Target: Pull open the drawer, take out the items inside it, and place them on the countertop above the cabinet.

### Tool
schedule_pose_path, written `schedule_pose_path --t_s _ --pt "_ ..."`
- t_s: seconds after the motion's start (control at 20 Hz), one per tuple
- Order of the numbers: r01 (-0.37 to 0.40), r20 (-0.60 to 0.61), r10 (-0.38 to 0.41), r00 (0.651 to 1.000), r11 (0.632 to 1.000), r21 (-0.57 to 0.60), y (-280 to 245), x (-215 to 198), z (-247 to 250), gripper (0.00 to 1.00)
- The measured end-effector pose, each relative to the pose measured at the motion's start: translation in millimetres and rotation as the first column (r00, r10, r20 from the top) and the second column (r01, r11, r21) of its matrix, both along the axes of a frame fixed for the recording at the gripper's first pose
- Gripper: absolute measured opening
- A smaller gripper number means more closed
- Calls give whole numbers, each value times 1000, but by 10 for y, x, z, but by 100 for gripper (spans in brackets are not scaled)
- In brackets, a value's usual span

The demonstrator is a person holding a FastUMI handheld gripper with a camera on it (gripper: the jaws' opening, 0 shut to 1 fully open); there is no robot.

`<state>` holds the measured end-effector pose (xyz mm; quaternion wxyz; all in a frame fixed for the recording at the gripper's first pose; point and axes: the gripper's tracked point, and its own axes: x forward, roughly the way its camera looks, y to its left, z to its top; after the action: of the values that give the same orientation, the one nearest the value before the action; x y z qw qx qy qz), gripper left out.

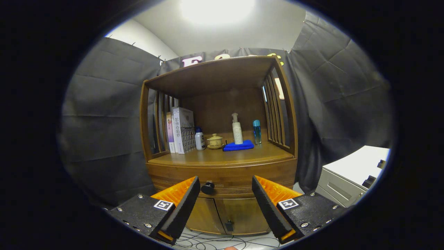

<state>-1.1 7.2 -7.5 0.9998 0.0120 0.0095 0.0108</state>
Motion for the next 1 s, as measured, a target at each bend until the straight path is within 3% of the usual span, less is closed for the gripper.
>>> schedule_pose_path --t_s 0.55,1.0 --pt "-25 -6 25 1000 999 -36 105 6 -93 94" --pt "-41 -40 41 998 999 -10 177 365 -139 94"
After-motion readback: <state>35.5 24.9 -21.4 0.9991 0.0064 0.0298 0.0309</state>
